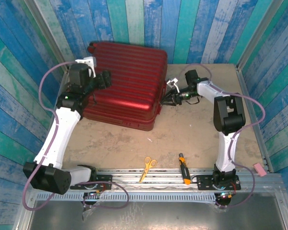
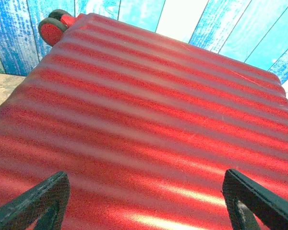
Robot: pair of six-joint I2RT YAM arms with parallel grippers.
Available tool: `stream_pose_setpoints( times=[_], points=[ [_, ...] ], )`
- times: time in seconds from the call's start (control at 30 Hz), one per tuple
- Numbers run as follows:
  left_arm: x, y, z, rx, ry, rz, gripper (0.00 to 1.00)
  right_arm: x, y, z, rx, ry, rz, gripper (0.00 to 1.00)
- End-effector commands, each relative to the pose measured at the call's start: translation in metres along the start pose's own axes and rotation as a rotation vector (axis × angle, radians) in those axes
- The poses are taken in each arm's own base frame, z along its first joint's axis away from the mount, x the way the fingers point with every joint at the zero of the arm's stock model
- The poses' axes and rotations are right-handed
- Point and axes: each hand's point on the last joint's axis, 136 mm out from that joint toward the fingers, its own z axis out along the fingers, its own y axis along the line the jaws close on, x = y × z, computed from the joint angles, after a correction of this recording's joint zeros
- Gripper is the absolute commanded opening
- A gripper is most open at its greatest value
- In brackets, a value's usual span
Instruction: Pack the luggage
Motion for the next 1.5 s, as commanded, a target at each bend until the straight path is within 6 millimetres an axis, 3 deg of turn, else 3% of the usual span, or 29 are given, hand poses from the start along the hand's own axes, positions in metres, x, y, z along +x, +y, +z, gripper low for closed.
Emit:
stream_pose_setpoints(
  times=[0.0, 0.43, 0.7, 1.13, 1.47],
  points=[
    [-0.005, -0.008, 0.011, 0.024, -0.003, 0.032, 0.85, -0.002, 0.003, 0.001, -0.029, -0.005, 0.040, 0.48],
    [-0.007, -0.012, 0.012, 0.028, -0.005, 0.046, 0.79, 0.005, 0.003, 0.013, -0.045, 0.021, 0.050, 0.42],
    [-0.007, -0.011, 0.007, 0.021, -0.009, 0.052, 0.75, 0.009, 0.003, 0.016, -0.042, 0.035, 0.068, 0.46],
    [-0.006, -0.013, 0.005, 0.026, -0.005, 0.057, 0.62, 0.014, 0.005, 0.015, -0.019, 0.058, 0.101, 0.20],
    [-0.002, -0.011, 0.009, 0.018, 0.011, 0.067, 0.54, 0.031, 0.002, 0.005, 0.105, 0.160, 0.104, 0.17]
  ],
)
